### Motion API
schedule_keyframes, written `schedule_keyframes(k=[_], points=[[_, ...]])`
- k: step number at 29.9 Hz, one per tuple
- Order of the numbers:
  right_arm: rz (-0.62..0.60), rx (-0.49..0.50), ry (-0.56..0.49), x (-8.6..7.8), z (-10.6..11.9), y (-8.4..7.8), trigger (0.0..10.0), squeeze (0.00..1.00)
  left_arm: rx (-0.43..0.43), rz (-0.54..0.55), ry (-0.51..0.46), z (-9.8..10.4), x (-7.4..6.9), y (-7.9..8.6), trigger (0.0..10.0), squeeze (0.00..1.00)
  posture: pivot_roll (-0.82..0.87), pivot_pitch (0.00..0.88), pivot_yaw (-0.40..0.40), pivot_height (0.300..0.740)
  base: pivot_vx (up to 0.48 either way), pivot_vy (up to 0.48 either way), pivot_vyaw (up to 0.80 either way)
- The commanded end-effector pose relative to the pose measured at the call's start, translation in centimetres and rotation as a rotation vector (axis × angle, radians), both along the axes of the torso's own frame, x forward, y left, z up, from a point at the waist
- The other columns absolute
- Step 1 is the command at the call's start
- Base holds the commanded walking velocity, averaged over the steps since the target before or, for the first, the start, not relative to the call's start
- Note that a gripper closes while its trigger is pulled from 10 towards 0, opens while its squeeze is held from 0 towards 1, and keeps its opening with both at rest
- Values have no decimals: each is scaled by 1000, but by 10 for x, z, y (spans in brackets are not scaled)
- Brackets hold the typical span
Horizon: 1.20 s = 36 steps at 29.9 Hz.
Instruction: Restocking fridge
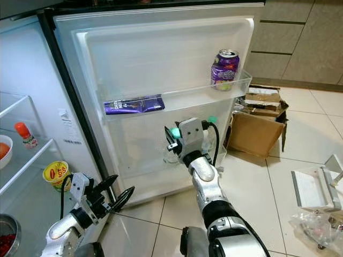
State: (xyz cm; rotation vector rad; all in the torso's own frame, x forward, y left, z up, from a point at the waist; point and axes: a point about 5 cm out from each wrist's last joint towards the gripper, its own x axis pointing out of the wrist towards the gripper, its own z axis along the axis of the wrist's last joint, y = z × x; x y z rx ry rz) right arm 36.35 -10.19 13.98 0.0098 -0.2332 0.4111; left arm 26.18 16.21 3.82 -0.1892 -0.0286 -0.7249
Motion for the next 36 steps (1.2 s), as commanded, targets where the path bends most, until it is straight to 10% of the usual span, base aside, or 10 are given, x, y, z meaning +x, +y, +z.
schedule_keyframes(k=[1, 14, 36], points=[[31, 47, -27, 4, 12, 7, 10000, 0, 5, -2, -16, 5, 1, 5, 10000, 0, 3, 31, 13, 500, 0, 0, 0], [189, 111, -47, 1, 23, 30, 10000, 0, 16, 11, -9, 5, -8, 14, 10000, 0, 20, 62, 10, 500, 0, 0, 0], [-39, 400, 110, 21, 18, -5, 10000, 0, -52, -8, -198, 78, -16, 3, 10000, 0, 148, 220, 61, 500, 0, 0, 0]])
